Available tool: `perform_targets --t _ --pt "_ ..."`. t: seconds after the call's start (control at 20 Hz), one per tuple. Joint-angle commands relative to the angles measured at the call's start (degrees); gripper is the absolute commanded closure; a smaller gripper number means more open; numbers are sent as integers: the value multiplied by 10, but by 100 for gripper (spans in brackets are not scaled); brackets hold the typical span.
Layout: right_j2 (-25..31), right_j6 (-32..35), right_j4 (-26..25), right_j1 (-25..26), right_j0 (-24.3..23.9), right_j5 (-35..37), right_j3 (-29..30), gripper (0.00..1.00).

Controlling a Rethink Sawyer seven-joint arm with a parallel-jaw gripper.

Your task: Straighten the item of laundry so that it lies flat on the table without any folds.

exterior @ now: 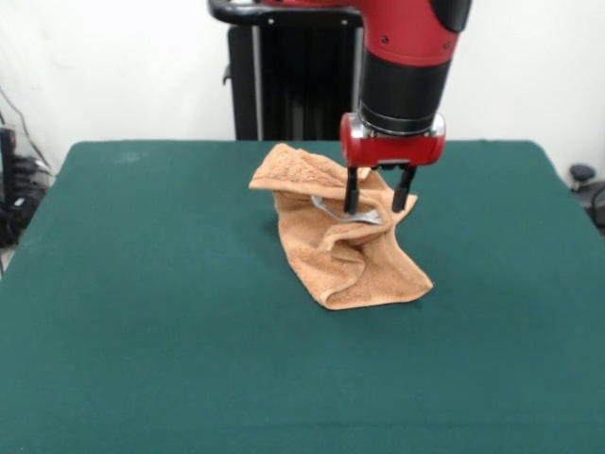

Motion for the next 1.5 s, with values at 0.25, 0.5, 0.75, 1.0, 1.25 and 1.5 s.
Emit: perform_targets --t 0.25,0.5,0.75,1.0,1.25,1.5 --pt "61 77 -10 18 -1 -89 82 0" --pt "61 74 -14 42 -2 -115 74 0" --pt "60 73 -11 47 1 -119 69 0" --pt "61 68 -9 51 -1 -118 63 0" --pt "60 70 -8 52 1 -121 64 0" --pt "59 77 -4 45 1 -125 69 0"
